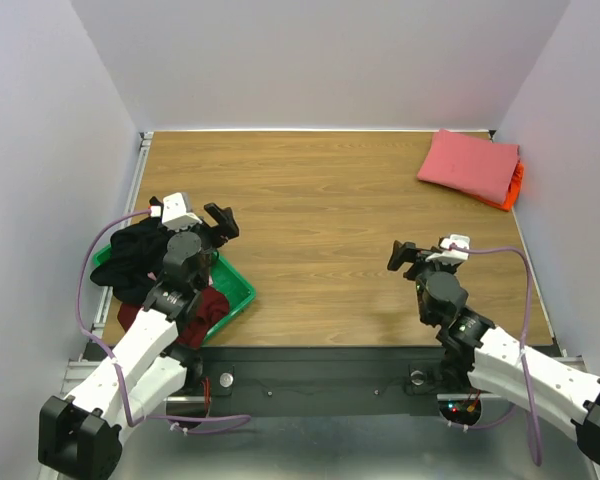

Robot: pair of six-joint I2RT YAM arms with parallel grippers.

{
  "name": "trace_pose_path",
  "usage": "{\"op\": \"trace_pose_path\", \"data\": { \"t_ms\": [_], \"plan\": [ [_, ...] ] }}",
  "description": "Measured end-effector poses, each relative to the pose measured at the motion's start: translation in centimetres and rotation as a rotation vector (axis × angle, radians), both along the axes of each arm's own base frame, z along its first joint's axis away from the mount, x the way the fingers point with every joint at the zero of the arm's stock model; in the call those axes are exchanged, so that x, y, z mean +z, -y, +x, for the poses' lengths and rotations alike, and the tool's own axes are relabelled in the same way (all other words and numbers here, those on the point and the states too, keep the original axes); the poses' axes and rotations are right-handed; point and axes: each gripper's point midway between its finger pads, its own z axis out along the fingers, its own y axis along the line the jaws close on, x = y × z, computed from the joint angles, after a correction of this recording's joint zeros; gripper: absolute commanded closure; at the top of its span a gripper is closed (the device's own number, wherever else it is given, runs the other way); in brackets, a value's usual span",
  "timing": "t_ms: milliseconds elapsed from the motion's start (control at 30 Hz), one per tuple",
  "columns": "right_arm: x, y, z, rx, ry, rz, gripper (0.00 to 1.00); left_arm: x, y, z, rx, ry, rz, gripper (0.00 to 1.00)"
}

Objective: Fold and stack the t-shirts
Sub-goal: Grab the tshirt from the pile

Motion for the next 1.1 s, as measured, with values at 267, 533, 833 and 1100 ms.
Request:
{"op": "trace_pose_path", "data": {
  "t_ms": [267,533,833,1100],
  "plan": [
    [0.6,0.4,-0.1,-0.019,0.019,0.023,0.0,-0.3,-0.7,0.4,0.048,-0.011,0.014,0.01],
    [0.9,-0.4,0.8,-0.021,-0.007,-0.008,0.0,0.0,-2.5,0.7,0.156,-0.026,0.035,0.01],
    [1.5,0.0,4.9,-0.007,-0.025,0.006,0.0,-0.3,-8.1,2.9,0.376,-0.156,0.085,0.01],
    [-1.5,-0.1,9.3,0.076,-0.126,0.063,0.0,-2.7,-13.3,1.0,0.538,-0.276,0.09,0.01]
  ]
}}
